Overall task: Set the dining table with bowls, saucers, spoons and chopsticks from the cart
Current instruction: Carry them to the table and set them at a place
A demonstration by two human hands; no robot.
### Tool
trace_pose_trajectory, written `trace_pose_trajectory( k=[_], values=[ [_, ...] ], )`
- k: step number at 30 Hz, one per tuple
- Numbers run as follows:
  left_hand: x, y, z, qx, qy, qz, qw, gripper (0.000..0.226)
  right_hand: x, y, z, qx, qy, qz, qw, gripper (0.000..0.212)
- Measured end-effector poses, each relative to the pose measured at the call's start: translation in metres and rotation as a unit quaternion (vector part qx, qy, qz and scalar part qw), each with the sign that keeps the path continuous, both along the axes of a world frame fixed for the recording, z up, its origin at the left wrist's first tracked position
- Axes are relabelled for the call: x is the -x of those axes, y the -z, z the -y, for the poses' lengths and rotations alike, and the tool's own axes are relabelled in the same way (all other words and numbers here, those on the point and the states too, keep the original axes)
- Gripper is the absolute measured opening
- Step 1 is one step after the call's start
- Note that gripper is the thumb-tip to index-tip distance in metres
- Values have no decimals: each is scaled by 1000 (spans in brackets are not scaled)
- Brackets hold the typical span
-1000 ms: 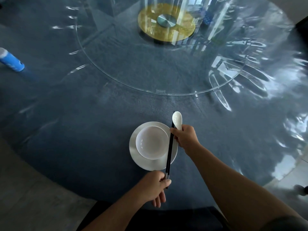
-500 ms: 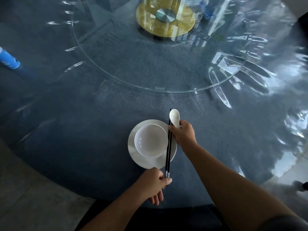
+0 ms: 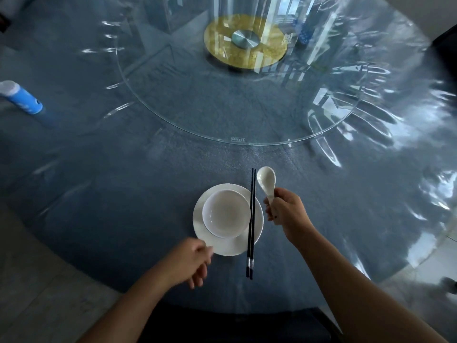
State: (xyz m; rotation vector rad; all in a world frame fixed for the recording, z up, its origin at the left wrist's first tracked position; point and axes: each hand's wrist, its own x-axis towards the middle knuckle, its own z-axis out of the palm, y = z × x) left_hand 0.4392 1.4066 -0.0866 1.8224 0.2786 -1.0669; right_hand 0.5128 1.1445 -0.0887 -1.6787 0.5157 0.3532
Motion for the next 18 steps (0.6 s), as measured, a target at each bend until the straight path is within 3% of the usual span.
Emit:
trace_pose_trajectory(
  k=[4,6,8,10,18],
  values=[
    [-31,-11,-15,-14,-154,142,978,5,8,-21,4,-41,-114,13,993,24],
    [-42,-18,-11,12,-159,166,973,22,7,-28,3,7,-148,18,989,23],
    [-52,-22,-3,44,-137,141,979,44,5,-30,1,53,-180,25,982,29],
    [-56,-21,2,54,-106,113,986,53,3,-31,-3,96,-221,18,970,39],
    [-58,-12,0,105,-149,75,980,45,-14,-28,-20,223,-316,-5,922,24]
  ],
)
